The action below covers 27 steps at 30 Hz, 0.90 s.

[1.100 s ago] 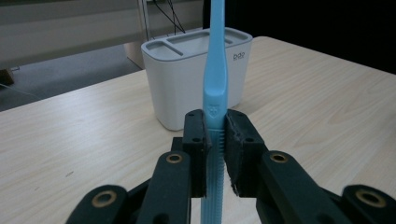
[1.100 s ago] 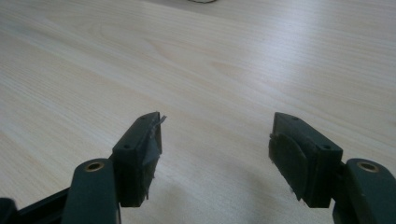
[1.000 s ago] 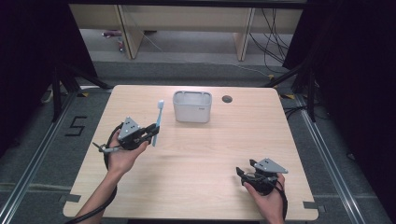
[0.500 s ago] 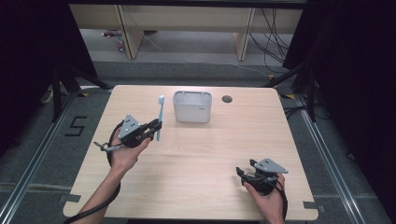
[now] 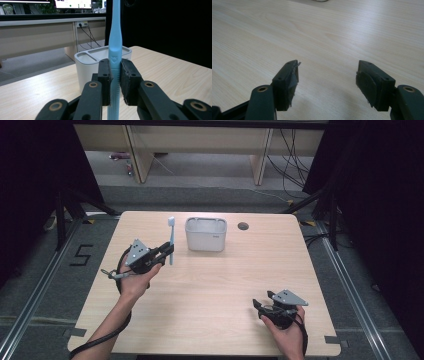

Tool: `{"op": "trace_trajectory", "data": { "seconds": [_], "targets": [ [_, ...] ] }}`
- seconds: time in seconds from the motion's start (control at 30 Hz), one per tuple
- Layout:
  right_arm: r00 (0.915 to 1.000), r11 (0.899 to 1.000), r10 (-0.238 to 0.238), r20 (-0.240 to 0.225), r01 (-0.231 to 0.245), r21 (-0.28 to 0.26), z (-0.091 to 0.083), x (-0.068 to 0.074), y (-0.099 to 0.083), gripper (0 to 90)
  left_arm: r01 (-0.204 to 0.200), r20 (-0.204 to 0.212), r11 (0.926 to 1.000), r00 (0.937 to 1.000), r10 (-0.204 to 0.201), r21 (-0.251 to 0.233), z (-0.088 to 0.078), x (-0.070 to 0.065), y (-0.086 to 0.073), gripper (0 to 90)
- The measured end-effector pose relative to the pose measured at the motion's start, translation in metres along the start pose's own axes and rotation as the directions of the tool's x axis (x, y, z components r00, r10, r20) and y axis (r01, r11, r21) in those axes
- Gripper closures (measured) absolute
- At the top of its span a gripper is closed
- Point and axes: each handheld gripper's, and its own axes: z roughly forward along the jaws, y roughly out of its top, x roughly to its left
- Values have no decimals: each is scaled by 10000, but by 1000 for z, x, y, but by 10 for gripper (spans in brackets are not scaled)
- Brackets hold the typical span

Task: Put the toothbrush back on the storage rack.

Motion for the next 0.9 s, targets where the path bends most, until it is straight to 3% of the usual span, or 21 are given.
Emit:
{"op": "trace_trajectory", "data": {
  "seconds": [0.1, 0.13, 0.2, 0.3, 0.37, 0.9],
  "targets": [
    [10000, 10000, -17, 4, 17, 16, 0, 0, 0, 349, -25, 26, 10000, 10000, 25, -71, 2, 1, 1, 783],
    [9997, 9997, -233, 54, 233, -63, 0, -2, 0, 349, -54, 28, 9999, 10000, 55, -100, 3, 1, 2, 783],
    [10000, 10000, 15, -3, -15, 18, 0, 0, 0, 349, -65, 43, 9999, 10000, 65, -160, 4, 1, 3, 783],
    [9998, 9998, -175, 35, 175, -38, 0, -1, 0, 349, -72, 81, 9996, 9999, 74, -258, 7, 1, 4, 783],
    [10000, 10000, -7, 0, 7, 22, 0, 0, 0, 349, -83, 117, 9995, 9999, 86, -309, 9, 1, 4, 783],
    [10000, 10000, -1, -11, 1, 28, 0, 0, 0, 350, -129, 117, 9981, 9998, 136, -609, 21, 2, 10, 783]
  ]
}}
